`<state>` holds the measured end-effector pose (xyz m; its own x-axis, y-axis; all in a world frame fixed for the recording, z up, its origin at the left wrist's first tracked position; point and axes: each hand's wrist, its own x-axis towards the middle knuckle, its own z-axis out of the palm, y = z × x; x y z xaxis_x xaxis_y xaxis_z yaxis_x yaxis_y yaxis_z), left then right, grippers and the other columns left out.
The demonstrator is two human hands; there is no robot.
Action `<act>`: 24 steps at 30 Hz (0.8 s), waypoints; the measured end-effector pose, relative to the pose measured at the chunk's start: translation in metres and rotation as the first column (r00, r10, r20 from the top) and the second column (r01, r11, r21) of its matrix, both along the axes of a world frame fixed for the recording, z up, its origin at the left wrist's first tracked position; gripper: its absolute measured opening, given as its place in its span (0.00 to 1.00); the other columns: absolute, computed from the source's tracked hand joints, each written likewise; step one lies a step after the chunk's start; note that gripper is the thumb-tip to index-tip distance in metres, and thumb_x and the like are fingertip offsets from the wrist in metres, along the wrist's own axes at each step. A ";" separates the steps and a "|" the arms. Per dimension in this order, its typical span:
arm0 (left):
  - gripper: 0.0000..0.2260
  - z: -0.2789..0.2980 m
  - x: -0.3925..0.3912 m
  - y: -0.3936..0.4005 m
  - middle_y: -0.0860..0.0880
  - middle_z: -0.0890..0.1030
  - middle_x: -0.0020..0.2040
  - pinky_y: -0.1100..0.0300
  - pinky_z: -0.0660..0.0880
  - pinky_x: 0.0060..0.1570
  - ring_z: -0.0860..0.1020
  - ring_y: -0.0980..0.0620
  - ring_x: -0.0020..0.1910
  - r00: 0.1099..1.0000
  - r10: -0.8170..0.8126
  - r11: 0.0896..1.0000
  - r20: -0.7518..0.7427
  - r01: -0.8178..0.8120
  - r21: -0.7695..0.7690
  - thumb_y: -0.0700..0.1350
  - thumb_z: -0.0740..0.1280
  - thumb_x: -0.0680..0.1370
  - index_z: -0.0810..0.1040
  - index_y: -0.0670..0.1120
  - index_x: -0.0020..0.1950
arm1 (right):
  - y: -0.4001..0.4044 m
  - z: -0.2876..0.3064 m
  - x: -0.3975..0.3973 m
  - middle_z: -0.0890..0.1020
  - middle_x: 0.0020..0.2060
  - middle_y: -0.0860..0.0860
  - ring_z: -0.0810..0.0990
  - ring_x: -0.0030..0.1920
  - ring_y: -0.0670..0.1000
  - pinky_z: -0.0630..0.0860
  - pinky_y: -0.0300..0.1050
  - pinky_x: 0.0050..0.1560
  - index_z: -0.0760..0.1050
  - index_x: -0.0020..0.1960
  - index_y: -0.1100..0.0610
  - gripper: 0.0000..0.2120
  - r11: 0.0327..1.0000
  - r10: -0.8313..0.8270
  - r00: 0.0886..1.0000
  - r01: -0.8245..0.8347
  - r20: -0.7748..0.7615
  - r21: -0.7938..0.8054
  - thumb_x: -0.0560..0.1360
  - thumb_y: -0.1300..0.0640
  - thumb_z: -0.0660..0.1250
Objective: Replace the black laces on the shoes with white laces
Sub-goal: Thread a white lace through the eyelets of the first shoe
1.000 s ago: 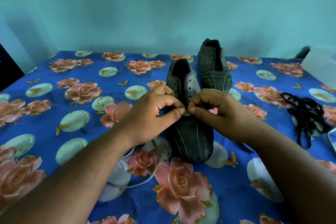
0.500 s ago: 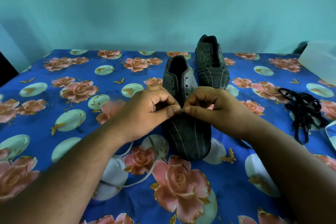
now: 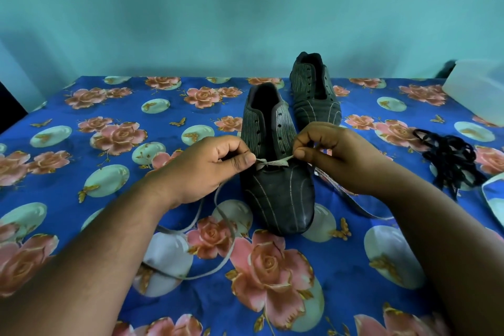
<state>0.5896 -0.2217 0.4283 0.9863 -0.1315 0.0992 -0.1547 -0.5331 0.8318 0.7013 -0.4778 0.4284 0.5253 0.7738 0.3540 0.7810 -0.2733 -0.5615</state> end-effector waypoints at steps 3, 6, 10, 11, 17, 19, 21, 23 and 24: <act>0.11 0.002 -0.001 0.006 0.38 0.75 0.38 0.58 0.69 0.40 0.71 0.52 0.37 1.000 -0.003 1.000 -0.012 0.003 0.015 0.56 0.65 0.79 0.80 0.51 0.44 | -0.002 0.002 -0.001 0.79 0.42 0.43 0.77 0.43 0.43 0.70 0.30 0.45 0.76 0.48 0.49 0.08 1.000 -0.024 1.000 0.023 -0.012 -0.010 0.81 0.61 0.67; 0.12 0.004 -0.001 0.012 0.37 0.76 0.41 0.56 0.71 0.41 0.72 0.51 0.39 1.000 0.003 0.999 -0.016 -0.002 0.047 0.55 0.65 0.78 0.80 0.47 0.45 | -0.005 0.005 -0.002 0.78 0.38 0.42 0.75 0.39 0.43 0.69 0.30 0.41 0.75 0.47 0.47 0.10 0.999 -0.035 0.999 0.034 -0.015 -0.037 0.81 0.61 0.67; 0.12 0.003 -0.001 0.010 0.45 0.79 0.43 0.61 0.72 0.42 0.75 0.53 0.39 0.997 0.054 0.997 0.063 -0.057 0.049 0.55 0.68 0.76 0.81 0.47 0.48 | -0.005 0.006 -0.002 0.79 0.39 0.40 0.77 0.41 0.44 0.72 0.34 0.42 0.78 0.47 0.49 0.06 1.000 -0.020 1.000 0.020 -0.004 -0.018 0.81 0.58 0.69; 0.11 0.002 -0.001 0.007 0.49 0.80 0.45 0.63 0.73 0.42 0.76 0.54 0.40 0.991 0.076 0.996 0.114 -0.080 0.032 0.55 0.69 0.75 0.81 0.48 0.50 | -0.003 0.005 -0.002 0.80 0.41 0.41 0.78 0.43 0.46 0.74 0.39 0.44 0.79 0.48 0.51 0.04 1.000 -0.015 1.000 0.015 0.020 0.003 0.81 0.57 0.69; 0.11 -0.006 0.002 -0.010 0.54 0.74 0.54 0.60 0.71 0.61 0.75 0.52 0.61 0.955 -0.035 0.992 0.296 -0.004 0.128 0.58 0.71 0.77 0.85 0.54 0.54 | 0.005 0.006 -0.007 0.80 0.45 0.47 0.79 0.48 0.49 0.77 0.47 0.47 0.83 0.56 0.54 0.08 0.997 0.034 0.994 -0.041 0.107 0.070 0.79 0.53 0.70; 0.12 -0.008 0.003 -0.013 0.53 0.74 0.55 0.59 0.71 0.60 0.74 0.50 0.62 0.951 -0.024 0.990 0.308 -0.021 0.142 0.59 0.69 0.76 0.86 0.55 0.53 | 0.006 0.006 -0.007 0.81 0.45 0.49 0.79 0.48 0.47 0.77 0.48 0.47 0.83 0.56 0.55 0.10 0.997 0.052 0.989 -0.060 0.141 0.054 0.79 0.51 0.71; 0.11 -0.007 0.003 -0.017 0.54 0.74 0.55 0.61 0.70 0.60 0.74 0.51 0.63 0.951 -0.004 0.992 0.310 -0.035 0.121 0.58 0.70 0.76 0.86 0.54 0.51 | 0.007 0.006 -0.007 0.81 0.45 0.50 0.79 0.48 0.48 0.77 0.47 0.47 0.83 0.55 0.55 0.09 0.997 0.049 0.986 -0.058 0.157 0.053 0.79 0.52 0.71; 0.08 -0.005 0.003 -0.019 0.53 0.74 0.55 0.62 0.69 0.63 0.73 0.51 0.63 0.966 0.011 0.997 0.259 -0.029 0.068 0.56 0.72 0.77 0.85 0.53 0.49 | 0.007 0.006 -0.007 0.81 0.45 0.49 0.78 0.47 0.48 0.76 0.45 0.47 0.83 0.53 0.56 0.06 0.997 0.041 0.985 -0.051 0.168 0.054 0.79 0.54 0.72; 0.08 -0.003 0.003 -0.020 0.52 0.75 0.55 0.62 0.69 0.64 0.74 0.53 0.62 0.978 0.014 0.999 0.209 -0.021 0.030 0.55 0.71 0.78 0.85 0.52 0.48 | 0.007 0.006 -0.007 0.80 0.45 0.48 0.78 0.47 0.48 0.76 0.44 0.48 0.83 0.52 0.55 0.05 0.997 0.037 0.985 -0.047 0.170 0.054 0.79 0.55 0.72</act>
